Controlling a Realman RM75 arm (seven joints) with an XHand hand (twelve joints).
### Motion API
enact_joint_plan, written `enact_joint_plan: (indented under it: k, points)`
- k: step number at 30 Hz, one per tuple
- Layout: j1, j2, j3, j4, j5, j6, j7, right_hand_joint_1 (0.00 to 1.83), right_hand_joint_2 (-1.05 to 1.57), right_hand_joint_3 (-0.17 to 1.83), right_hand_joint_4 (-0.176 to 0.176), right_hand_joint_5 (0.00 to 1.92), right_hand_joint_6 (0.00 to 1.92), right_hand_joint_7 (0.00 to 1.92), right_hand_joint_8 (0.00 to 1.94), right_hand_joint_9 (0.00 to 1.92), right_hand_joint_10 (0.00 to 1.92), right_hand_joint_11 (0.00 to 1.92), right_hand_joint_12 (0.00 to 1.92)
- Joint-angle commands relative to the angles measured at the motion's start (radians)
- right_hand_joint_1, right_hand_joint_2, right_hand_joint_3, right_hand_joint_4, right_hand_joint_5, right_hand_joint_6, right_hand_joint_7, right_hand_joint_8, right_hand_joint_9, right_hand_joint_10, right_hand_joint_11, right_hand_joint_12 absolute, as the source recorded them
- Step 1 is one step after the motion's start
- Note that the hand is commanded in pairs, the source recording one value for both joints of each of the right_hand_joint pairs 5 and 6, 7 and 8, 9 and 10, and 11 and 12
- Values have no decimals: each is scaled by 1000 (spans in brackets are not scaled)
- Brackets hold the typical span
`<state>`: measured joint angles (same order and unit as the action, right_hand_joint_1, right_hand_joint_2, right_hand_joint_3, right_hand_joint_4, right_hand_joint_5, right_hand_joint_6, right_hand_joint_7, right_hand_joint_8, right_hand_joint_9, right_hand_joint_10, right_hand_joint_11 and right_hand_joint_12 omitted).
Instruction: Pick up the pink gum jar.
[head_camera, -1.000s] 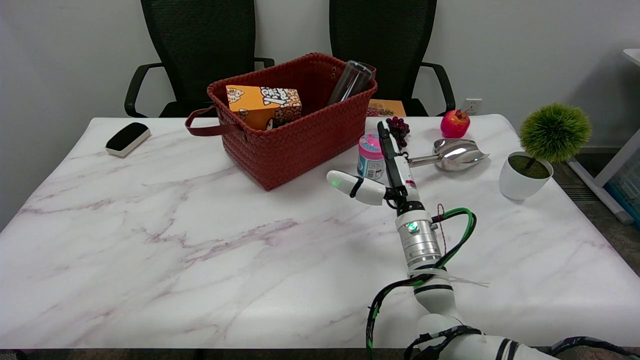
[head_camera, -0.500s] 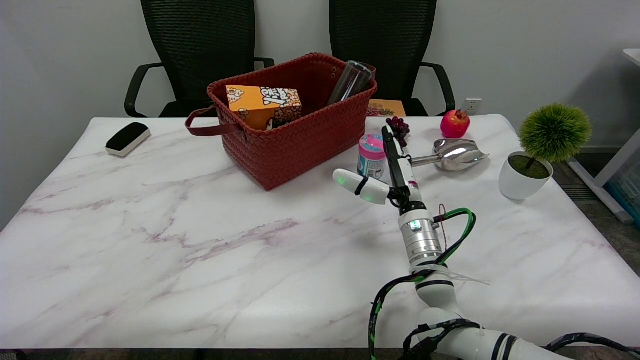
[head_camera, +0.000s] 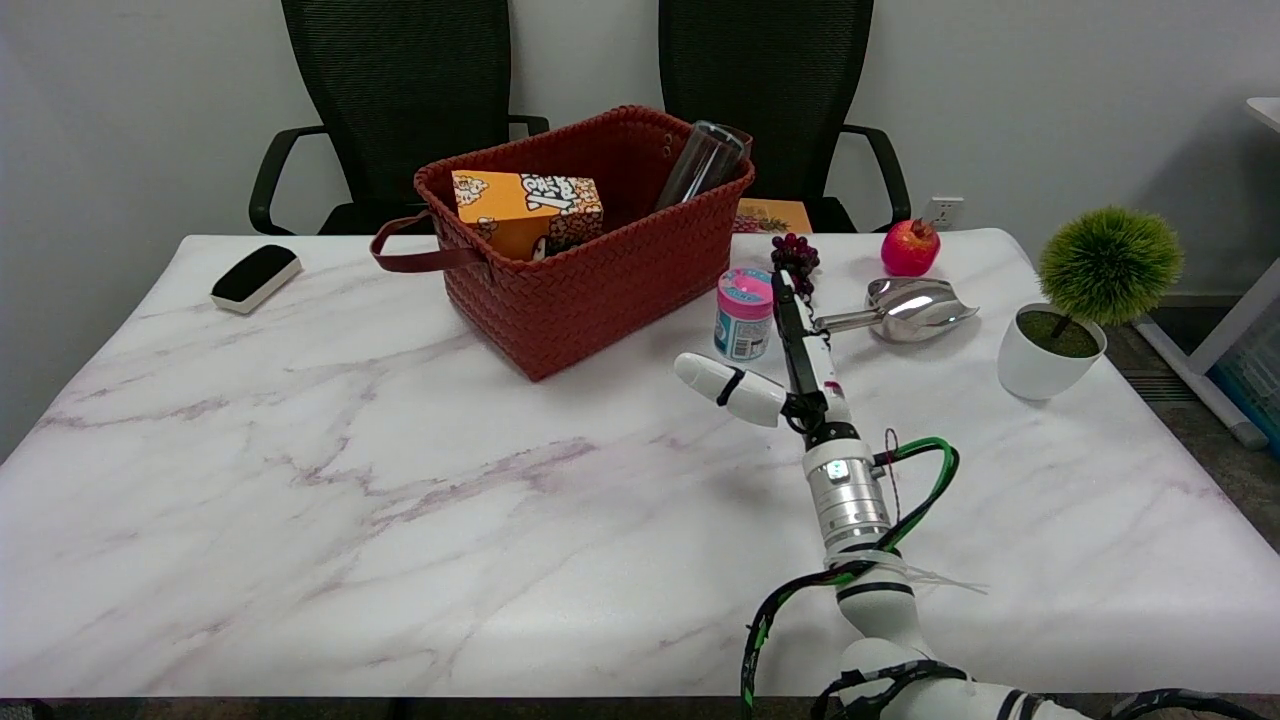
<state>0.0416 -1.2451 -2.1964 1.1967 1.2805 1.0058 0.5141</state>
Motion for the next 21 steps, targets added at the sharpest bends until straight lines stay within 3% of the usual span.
enact_joint_plan:
  k: [1,21]
  points:
    - [-30,-5,6,6,6,13,4,846,524,59,0,0,0,0,0,0,0,0,0]
    - [21,3,47,-44,54,-70,12,847,520,46,0,0,0,0,0,0,0,0,0]
